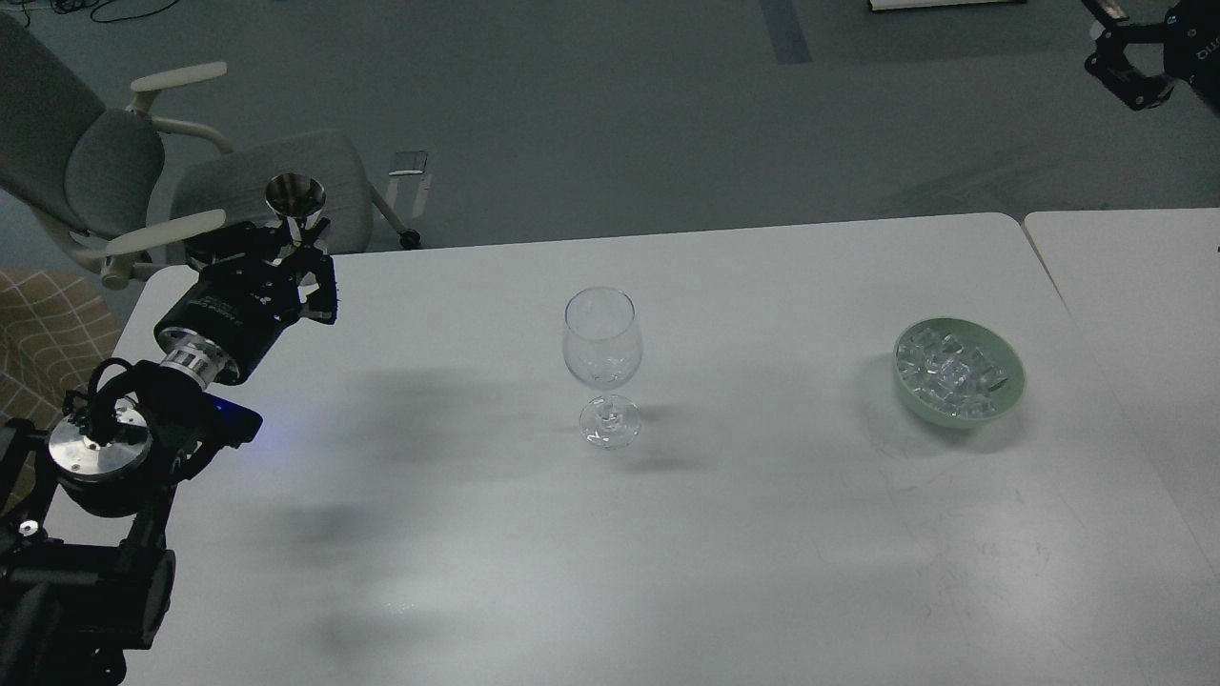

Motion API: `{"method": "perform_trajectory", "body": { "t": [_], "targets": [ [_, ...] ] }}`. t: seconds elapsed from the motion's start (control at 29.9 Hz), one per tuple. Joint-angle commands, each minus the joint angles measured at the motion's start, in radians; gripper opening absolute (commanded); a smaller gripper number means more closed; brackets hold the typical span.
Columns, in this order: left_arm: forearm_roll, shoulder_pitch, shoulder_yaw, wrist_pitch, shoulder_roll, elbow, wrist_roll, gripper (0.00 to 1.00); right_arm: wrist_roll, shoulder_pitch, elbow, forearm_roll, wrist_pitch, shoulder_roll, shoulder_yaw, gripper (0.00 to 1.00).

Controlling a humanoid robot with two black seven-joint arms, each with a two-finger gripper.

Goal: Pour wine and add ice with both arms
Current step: 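Lift the jigger with the left gripper and carry it toward the wine glass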

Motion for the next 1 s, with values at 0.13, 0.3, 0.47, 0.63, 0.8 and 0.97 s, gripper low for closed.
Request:
{"method": "perform_trajectory", "body": {
  "t": [0.13, 0.3, 0.47, 0.63, 0.8, 0.97],
  "targets": [
    [0.0, 0.003, 0.025, 0.071, -0.008, -0.121, 0.027, 0.0, 0.0, -0.001, 0.0, -0.001, 0.002, 0.001, -0.001, 1.0],
    [0.001, 0.005, 0.045, 0.103, -0.006, -0.171, 0.03, 0.0, 0.0, -0.001, 0.0, -0.001, 0.002, 0.001, -0.001, 1.0],
    [0.001, 0.003, 0.091, 0.131, 0.001, -0.209, 0.038, 0.0, 0.0, -0.005, 0.0, 0.0, 0.0, 0.0, -0.001, 1.0],
    [0.003, 0.002, 0.119, 0.154, 0.001, -0.256, 0.043, 0.0, 0.0, -0.012, 0.0, 0.0, 0.0, 0.001, 0.0, 1.0],
    [0.003, -0.001, 0.134, 0.18, 0.001, -0.288, 0.046, 0.0, 0.0, -0.012, 0.0, 0.0, 0.0, 0.001, 0.0, 1.0],
    [0.015, -0.027, 0.185, 0.191, 0.003, -0.297, 0.047, 0.0, 0.0, -0.012, 0.0, 0.0, 0.0, 0.0, 0.0, 1.0]
  ]
}}
